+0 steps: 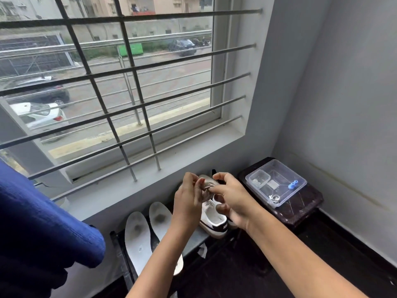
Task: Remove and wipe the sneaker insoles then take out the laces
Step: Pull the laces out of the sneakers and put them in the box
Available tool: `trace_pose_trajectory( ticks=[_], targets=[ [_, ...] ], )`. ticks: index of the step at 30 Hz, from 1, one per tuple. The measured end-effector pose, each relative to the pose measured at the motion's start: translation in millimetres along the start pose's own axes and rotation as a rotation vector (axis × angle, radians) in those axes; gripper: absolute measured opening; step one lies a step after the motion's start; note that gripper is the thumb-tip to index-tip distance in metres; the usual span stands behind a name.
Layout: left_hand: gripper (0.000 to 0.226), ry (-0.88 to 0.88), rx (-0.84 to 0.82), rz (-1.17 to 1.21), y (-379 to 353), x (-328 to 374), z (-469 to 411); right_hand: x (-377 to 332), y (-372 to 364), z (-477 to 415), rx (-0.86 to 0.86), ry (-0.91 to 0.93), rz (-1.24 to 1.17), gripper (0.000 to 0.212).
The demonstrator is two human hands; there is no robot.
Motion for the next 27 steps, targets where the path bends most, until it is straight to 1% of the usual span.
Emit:
trace_pose_trajectory(
  ticks=[2, 4, 7, 9, 11, 13, 16, 19, 23, 27],
  targets=[
    [0.026, 0.125, -0.057, 0.204, 1, -7, -3, 2, 3, -3, -0.04, -0.033, -0.096, 0.025],
    [0.028, 0.192, -0.061, 0.311, 3, -13, -4, 2, 6, -3, -0.105, -0.042, -0.145, 0.026],
    [0.027, 0.153, -0.012, 0.298, 5, -12, -5, 1, 6, -2, -0.226, -0.03, -0.186, 0.029],
    [0.023, 0.137, 0.028, 0.283, 3, -12, -6, 1, 4, -1, -0.247, -0.004, -0.17, 0.029],
    [0.02, 0.152, 0.05, 0.287, 1, -11, -6, 1, 1, -2, -0.226, 0.039, -0.104, 0.03],
    [0.02, 0.195, 0.04, 0.339, -2, -12, -6, 4, 0, -4, -0.172, 0.08, -0.038, 0.029],
    [0.018, 0.258, -0.018, 0.408, -6, -11, -6, 6, 1, -7, -0.076, 0.126, -0.028, 0.012],
    [0.015, 0.313, -0.118, 0.49, -9, -9, -6, 7, 6, -11, 0.009, 0.17, -0.003, 0.003],
    [0.008, 0.355, -0.172, 0.537, -12, -10, -8, 14, 13, -15, 0.09, 0.194, 0.064, 0.011],
    [0.007, 0.362, -0.167, 0.531, -22, -17, -13, 19, 28, -22, 0.115, 0.209, 0.006, 0.014]
  ],
)
Point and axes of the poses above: each hand's wrist, its own z-axis away from the middle knuckle, its own y-axis out of the back of the hand, x = y × z, the point moved 1 cm from there along -z, towards the middle knuckle, and after that the axes turned 13 degrees about z, right-handed, at the moved point
